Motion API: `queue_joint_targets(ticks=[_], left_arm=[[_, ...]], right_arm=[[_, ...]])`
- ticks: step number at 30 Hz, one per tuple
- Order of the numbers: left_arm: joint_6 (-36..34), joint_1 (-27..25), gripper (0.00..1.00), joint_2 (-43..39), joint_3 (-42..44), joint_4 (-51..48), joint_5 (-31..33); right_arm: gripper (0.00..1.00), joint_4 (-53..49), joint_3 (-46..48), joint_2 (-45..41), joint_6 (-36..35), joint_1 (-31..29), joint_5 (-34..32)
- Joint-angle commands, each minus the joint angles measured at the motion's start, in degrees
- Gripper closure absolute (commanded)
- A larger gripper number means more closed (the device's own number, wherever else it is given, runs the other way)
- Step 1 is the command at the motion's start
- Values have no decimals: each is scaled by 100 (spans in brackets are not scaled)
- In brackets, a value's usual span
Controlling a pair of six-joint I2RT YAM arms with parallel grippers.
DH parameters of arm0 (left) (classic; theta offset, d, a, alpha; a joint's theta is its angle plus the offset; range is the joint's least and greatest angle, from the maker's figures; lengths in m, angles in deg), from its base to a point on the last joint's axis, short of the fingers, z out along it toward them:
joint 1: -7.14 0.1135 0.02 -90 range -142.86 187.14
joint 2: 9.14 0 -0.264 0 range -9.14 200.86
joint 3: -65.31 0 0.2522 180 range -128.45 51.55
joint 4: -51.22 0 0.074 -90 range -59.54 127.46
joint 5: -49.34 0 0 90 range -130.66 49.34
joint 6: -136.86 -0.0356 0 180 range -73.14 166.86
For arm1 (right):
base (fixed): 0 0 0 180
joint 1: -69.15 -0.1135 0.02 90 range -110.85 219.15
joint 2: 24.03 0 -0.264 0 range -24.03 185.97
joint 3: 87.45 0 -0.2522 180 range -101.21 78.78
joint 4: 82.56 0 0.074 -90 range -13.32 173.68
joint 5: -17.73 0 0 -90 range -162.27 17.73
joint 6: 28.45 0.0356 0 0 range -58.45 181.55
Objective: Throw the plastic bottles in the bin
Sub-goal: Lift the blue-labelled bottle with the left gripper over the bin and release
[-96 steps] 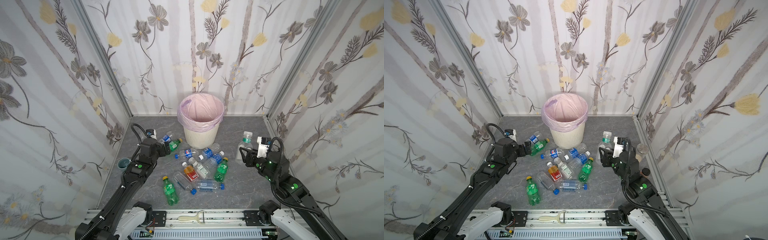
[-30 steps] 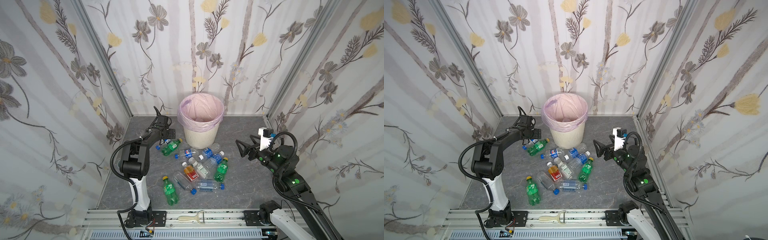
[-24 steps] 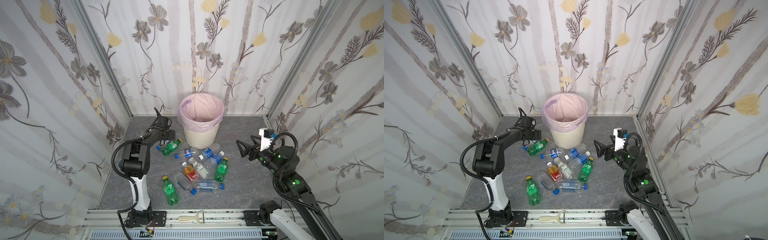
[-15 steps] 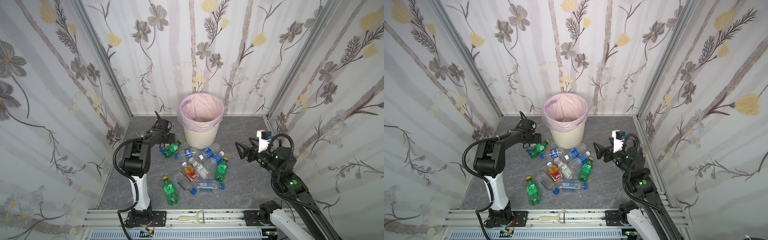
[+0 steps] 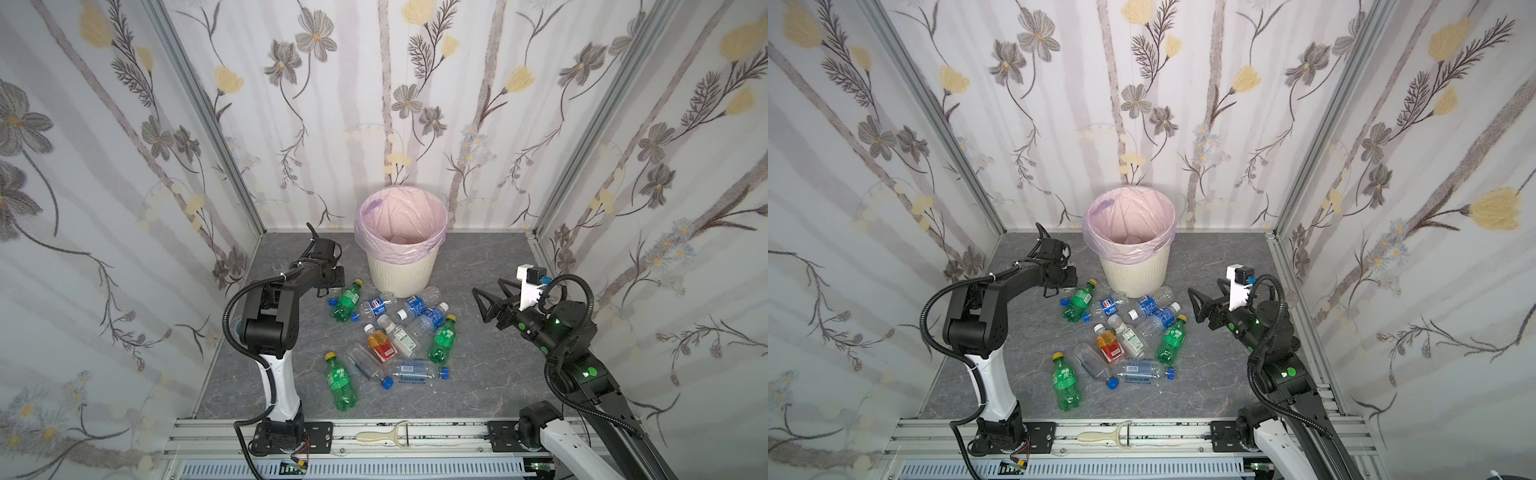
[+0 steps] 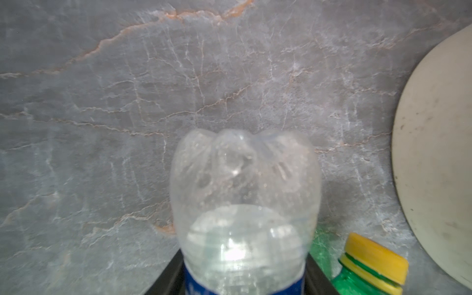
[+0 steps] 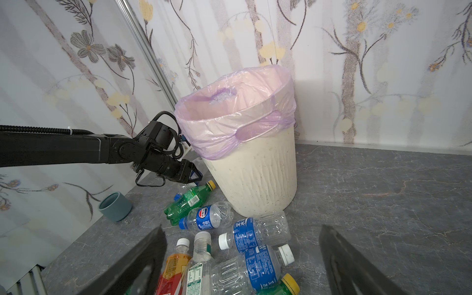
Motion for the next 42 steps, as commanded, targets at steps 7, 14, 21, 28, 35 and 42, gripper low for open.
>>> queue_joint_targets(ticks=[7,14,21,28,35,42], left_arm=[[-75,16,48,-1078,259,49,252],[123,58,44,-2588,680,66,-12],[168,93,44,-4577,1149,364,-103],[267,112,44,-6328,1797,697,-97],[632,113,41,-7129,2231,1656,-1224],[1181,-131,41,-5371,1115,3396,-2318]], right_arm=[[6,192,48,107,25,-4,-164],[7,188,59,176,25,-7,-276],[8,342,59,299,66,-3,-267],[9,383,21,387,207,-6,-195],[10,392,-58,536,330,-8,-220],[12,471,-50,608,459,-20,-227]])
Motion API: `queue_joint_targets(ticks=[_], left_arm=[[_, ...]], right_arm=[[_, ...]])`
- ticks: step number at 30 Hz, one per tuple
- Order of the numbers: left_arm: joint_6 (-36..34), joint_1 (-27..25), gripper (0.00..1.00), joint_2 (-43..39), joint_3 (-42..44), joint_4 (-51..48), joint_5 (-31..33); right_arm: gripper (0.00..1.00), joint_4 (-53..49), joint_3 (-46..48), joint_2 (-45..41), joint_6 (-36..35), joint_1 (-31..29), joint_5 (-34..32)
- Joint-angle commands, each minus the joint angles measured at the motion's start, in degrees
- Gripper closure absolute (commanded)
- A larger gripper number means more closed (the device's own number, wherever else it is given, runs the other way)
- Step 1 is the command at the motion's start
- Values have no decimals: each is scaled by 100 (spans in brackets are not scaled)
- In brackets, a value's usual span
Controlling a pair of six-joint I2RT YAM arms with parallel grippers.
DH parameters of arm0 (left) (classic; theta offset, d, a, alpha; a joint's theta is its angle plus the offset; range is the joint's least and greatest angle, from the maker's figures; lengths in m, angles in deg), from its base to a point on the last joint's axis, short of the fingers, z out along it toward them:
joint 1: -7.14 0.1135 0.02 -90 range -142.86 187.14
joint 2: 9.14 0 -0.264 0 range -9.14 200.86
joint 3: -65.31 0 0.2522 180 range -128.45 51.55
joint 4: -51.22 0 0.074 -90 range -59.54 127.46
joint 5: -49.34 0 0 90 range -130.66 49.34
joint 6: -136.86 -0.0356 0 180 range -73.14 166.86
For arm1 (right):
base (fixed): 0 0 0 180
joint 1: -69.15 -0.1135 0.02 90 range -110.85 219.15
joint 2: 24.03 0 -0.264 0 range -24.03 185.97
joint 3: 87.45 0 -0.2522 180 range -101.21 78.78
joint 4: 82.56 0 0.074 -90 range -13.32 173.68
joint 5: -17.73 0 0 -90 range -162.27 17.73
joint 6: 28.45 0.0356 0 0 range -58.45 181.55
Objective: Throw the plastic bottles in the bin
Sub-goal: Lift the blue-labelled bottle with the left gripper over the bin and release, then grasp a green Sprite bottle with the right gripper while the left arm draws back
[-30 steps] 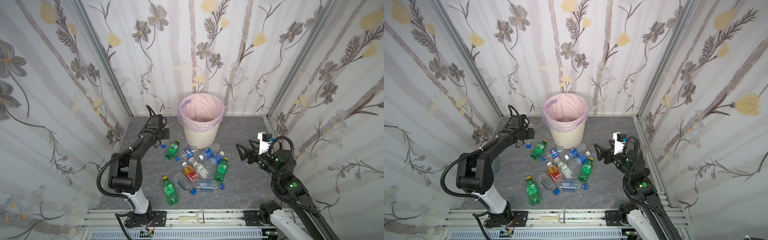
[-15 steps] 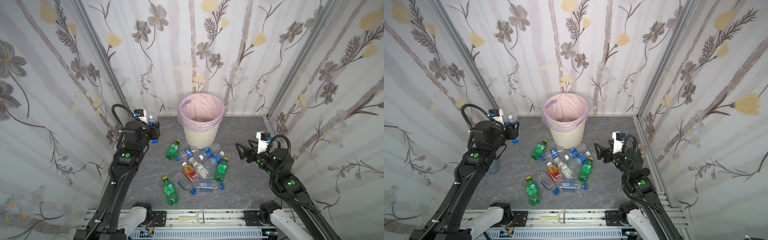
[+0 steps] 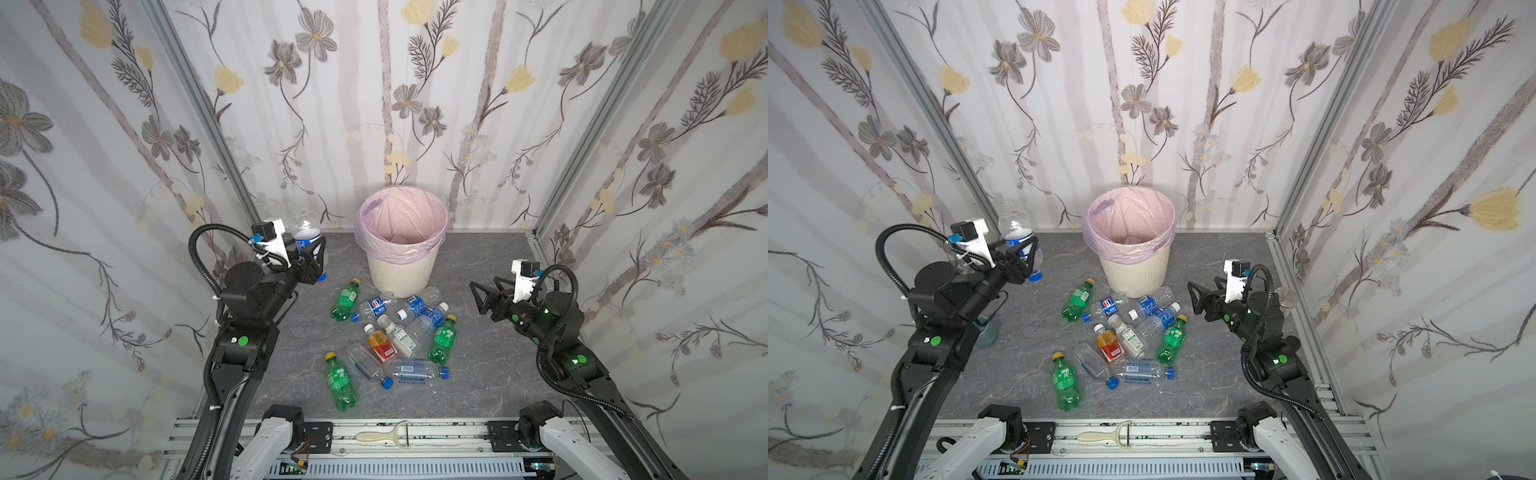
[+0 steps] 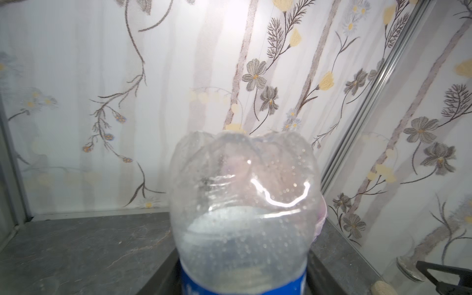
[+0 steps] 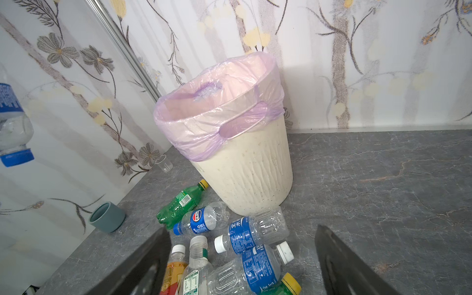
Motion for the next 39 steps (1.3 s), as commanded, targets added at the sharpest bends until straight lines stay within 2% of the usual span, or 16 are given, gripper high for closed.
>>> queue_joint_targets(ticks=[1,5,6,7,8,10,11,14,20,28,32,39], left_arm=[[404,-267,41,1074,-838,1648,-792],[344,-843,36,3302,-3088,1661,-943],[441,-924,25,3824,-3609,1610,-985],[503,-990,9,4298,-4089,1444,-983],[507,-1032,0,4630,-4534,1110,-831],[338,-1099,0,5147,-5099,470,-665],[343,-1095,0,5187,-5056,382,-566],[289,-1098,0,4879,-4441,367,-326],[-78,-1041,0,3673,-2852,358,323],[-18,-431,0,1979,-683,302,469],[-101,-216,0,1078,193,-154,825],[-68,-145,0,82,1232,-1108,1726]], right_arm=[[12,231,-13,25,120,-7,17],[12,156,48,-12,218,-22,-45],[12,84,47,-36,237,-22,-77],[12,-4,47,-77,256,-27,-102],[12,-91,51,-118,262,-30,-122],[11,-372,21,-215,231,-29,-183],[11,-485,11,-255,217,-26,-209],[9,-760,11,-348,145,-26,-284],[8,-1169,-134,-11,108,-26,-240],[8,-1830,-206,656,123,-40,-6],[7,-1883,52,1029,248,-87,322],[10,-1671,356,1825,745,-381,469]])
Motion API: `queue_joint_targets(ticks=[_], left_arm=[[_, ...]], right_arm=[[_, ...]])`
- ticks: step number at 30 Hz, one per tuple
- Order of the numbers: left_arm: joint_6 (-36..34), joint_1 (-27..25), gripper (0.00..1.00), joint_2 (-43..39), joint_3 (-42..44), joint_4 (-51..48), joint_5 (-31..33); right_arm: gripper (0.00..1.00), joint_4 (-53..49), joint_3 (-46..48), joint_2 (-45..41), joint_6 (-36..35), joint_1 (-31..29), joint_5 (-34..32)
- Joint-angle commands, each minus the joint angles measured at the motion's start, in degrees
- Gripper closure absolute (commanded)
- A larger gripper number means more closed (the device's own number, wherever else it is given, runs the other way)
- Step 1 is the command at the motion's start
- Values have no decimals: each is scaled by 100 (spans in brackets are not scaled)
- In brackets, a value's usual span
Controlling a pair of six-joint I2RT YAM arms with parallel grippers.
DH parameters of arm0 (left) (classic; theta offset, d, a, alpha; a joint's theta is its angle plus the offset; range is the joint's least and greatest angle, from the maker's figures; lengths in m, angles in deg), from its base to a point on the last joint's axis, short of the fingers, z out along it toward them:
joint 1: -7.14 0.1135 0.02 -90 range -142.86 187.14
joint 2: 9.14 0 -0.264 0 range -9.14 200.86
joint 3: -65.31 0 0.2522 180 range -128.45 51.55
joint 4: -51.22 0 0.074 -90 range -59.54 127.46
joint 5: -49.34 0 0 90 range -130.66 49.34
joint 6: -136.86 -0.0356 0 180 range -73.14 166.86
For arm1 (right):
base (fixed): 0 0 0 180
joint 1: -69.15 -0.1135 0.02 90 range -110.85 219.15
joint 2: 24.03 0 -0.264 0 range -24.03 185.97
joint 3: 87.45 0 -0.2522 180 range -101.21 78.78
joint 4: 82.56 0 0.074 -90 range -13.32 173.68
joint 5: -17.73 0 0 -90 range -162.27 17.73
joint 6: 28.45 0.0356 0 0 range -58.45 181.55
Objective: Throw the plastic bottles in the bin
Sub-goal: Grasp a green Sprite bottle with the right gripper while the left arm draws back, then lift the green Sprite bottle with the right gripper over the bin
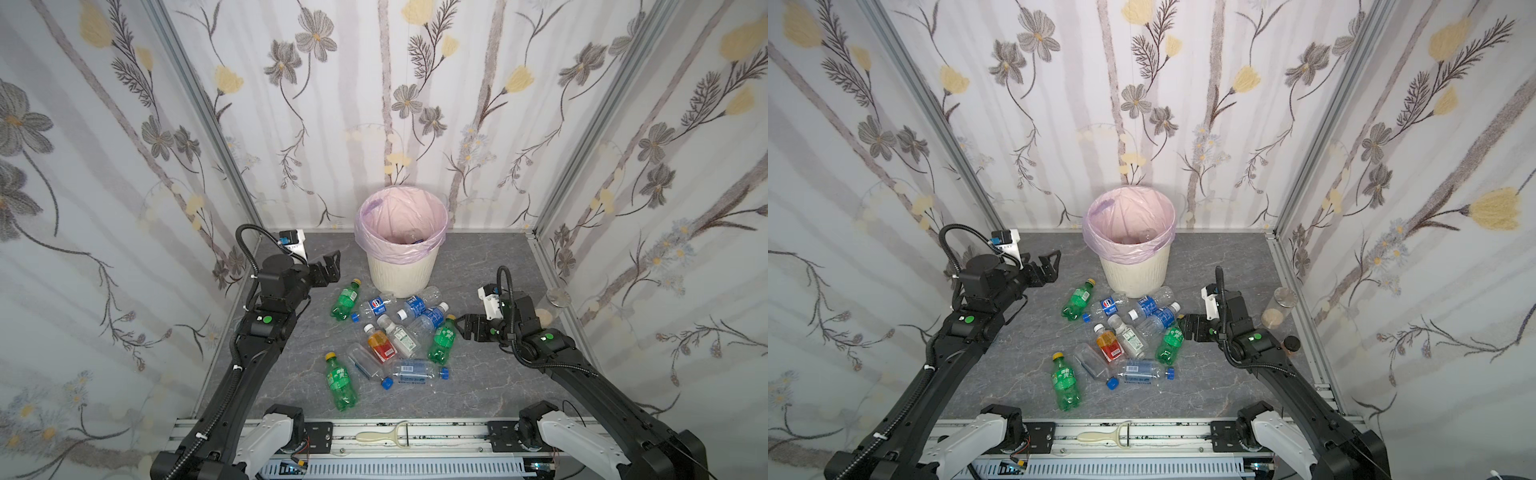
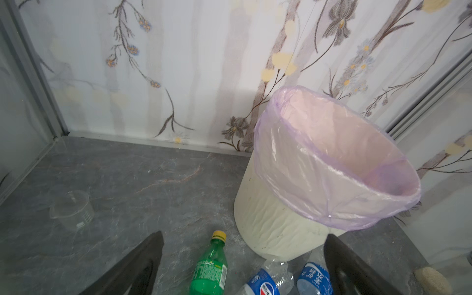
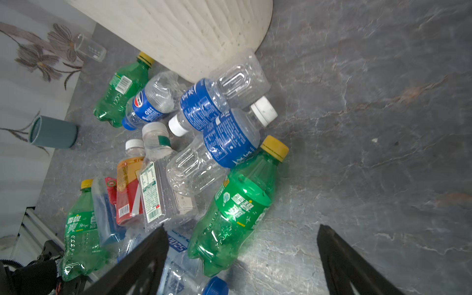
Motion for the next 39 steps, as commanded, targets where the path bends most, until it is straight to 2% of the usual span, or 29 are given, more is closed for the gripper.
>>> queue_joint_targets(ticks=[1,8,13,18,28,39], left_arm=[[66,32,0,-325,332,-517,627],[260,55,0,-864,1144,-647,734],[320,55,0,-966,1325,-703,662],[379,55,0,-958,1374,-868,819],[519,64,0,-870,1282,-1138,1130],[573,64,0,-810,1231,-1201,1028]], right_arm=[[11,282,105,304,357,-136,190],[14,768,176,1083,651,-516,121],[16,951,99,1533,633,-569,117],[23,1010,10,1968,572,-582,47],[31,983,-9,2228,548,-562,-699],[40,992,-100,2393,425,-467,-1176]])
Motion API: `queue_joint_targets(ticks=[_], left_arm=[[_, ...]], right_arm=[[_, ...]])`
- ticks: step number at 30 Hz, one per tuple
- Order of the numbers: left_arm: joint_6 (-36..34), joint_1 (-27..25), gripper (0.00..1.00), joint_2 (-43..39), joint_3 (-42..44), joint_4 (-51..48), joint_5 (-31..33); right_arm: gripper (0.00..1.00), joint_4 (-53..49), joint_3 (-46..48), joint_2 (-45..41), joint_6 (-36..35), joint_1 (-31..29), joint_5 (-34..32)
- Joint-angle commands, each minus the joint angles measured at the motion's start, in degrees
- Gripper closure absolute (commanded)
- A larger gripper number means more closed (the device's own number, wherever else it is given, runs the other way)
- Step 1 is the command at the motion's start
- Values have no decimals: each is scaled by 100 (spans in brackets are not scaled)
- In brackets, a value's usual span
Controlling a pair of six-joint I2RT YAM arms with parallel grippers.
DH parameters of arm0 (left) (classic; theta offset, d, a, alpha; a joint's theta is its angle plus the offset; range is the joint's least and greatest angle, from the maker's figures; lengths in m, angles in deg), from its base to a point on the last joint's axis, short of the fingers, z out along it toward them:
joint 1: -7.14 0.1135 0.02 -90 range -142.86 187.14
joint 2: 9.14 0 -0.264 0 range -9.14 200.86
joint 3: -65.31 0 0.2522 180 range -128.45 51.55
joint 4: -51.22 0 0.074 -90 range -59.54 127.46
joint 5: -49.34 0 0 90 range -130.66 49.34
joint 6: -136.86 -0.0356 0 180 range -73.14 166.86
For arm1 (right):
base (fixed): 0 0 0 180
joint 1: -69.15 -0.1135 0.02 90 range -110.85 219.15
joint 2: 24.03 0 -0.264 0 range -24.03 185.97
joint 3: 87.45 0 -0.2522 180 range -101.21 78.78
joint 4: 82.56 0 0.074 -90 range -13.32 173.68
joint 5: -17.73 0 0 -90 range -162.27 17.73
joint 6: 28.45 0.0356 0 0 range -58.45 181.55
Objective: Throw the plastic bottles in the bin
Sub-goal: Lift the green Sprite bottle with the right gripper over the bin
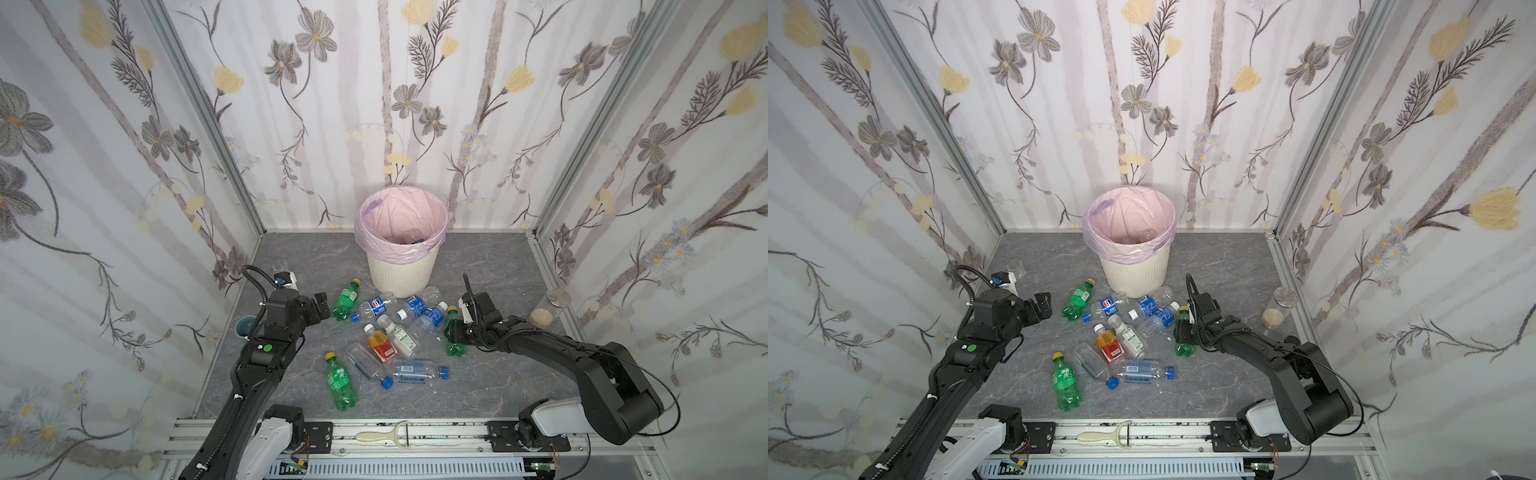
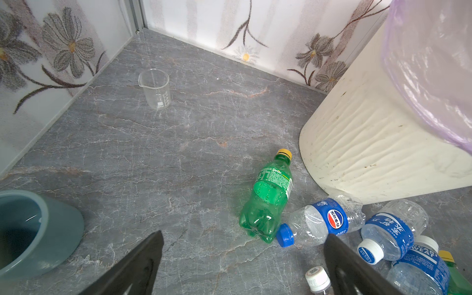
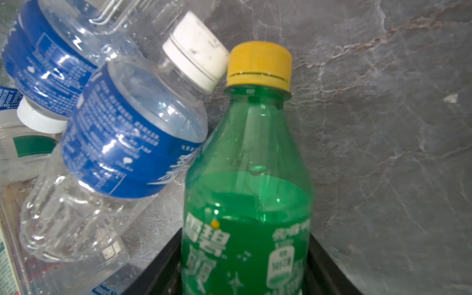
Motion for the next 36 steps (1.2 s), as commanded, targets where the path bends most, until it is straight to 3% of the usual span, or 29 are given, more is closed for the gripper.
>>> queue_joint_targets(ticks=[1,8,15,21,25,30,34,36], left_arm=[[94,7,0,20,-65,-9,26],[57,7,0,-2,-96,-41,-32],[143,11,0,41,-178,-62,-98],[151,10,0,22,-240,-60,-160],[164,11,0,46,-259,-76,-267],[188,12,0,-6,-280,-95,-246],[234,16,0,-52,-293,-128,-232],[272,16,0,-45,-261,-153,-209]], right_arm=[[43,52,-49,2,-86,26,-321],[49,-7,-60,-990,-228,177,-463],[52,-111,-558,-2550,-959,279,-136],[51,629,-711,-4075,-1554,284,-248],[50,1059,-639,-4663,-1711,286,-384],[52,1230,-1018,-4459,-1803,279,-96],[52,967,-2093,-3453,-1950,278,313],[58,1152,-2704,-2734,-1936,271,721]])
